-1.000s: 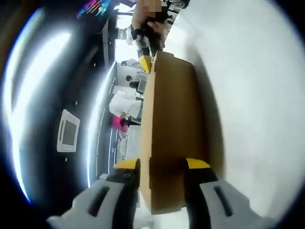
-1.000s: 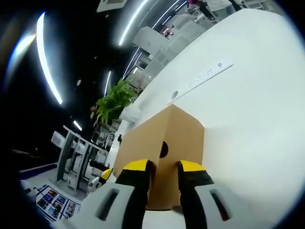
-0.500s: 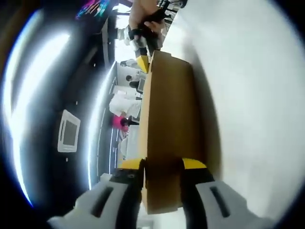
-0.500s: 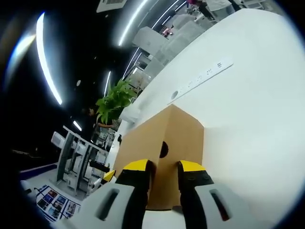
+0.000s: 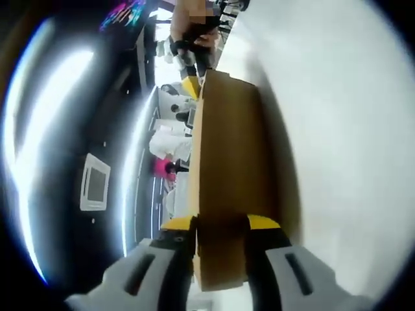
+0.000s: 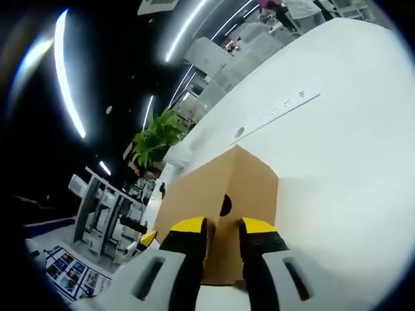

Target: Operate the shoe box by opening the lid, removing the specified soft item, and placing it in the target area until the item is outside and the box remains undamaged.

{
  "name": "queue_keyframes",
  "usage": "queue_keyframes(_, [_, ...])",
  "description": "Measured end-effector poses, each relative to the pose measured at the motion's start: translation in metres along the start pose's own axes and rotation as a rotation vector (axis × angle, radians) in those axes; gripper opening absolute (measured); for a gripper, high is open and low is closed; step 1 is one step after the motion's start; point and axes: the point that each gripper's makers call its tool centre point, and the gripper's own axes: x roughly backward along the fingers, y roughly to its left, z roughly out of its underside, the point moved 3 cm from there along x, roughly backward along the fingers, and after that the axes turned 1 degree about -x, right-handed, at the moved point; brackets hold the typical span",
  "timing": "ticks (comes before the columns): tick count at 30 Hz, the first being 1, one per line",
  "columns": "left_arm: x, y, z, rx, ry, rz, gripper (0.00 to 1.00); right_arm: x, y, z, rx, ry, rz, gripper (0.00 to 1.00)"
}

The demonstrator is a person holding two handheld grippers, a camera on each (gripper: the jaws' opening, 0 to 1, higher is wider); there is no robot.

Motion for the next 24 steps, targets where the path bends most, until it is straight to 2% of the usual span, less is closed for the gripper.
queue_keyframes(5, [0.000,0.000,0.000,0.002,-0.002,0.000,0.29,0.004,0.013,-0.001,0.046,-0.013,-0.016,0.26])
queue_keyframes(8, [0.000,0.000,0.000,0.003,-0.003,0.002,0.29,0.010,0.020,-0.008,0.143,-0.049,0.000,0.31])
queue_keyframes(11, [0.000,0.000,0.000,0.003,-0.003,0.003,0.29,0.014,0.028,-0.010,0.150,-0.062,-0.012,0.35])
queue_keyframes(15, [0.000,0.000,0.000,0.004,-0.005,0.004,0.29,0.021,0.040,-0.014,0.260,-0.101,-0.011,0.45])
queue_keyframes(18, [0.000,0.000,-0.001,0.006,-0.002,0.003,0.29,0.026,0.054,-0.015,0.423,-0.130,0.020,0.51])
queue_keyframes(21, [0.000,0.000,-0.001,0.006,0.001,0.002,0.29,0.032,0.066,-0.007,0.682,-0.097,0.089,0.51])
queue_keyframes(24, [0.000,0.000,-0.001,0.004,0.003,0.005,0.29,0.034,0.071,-0.002,0.853,-0.078,0.156,0.56])
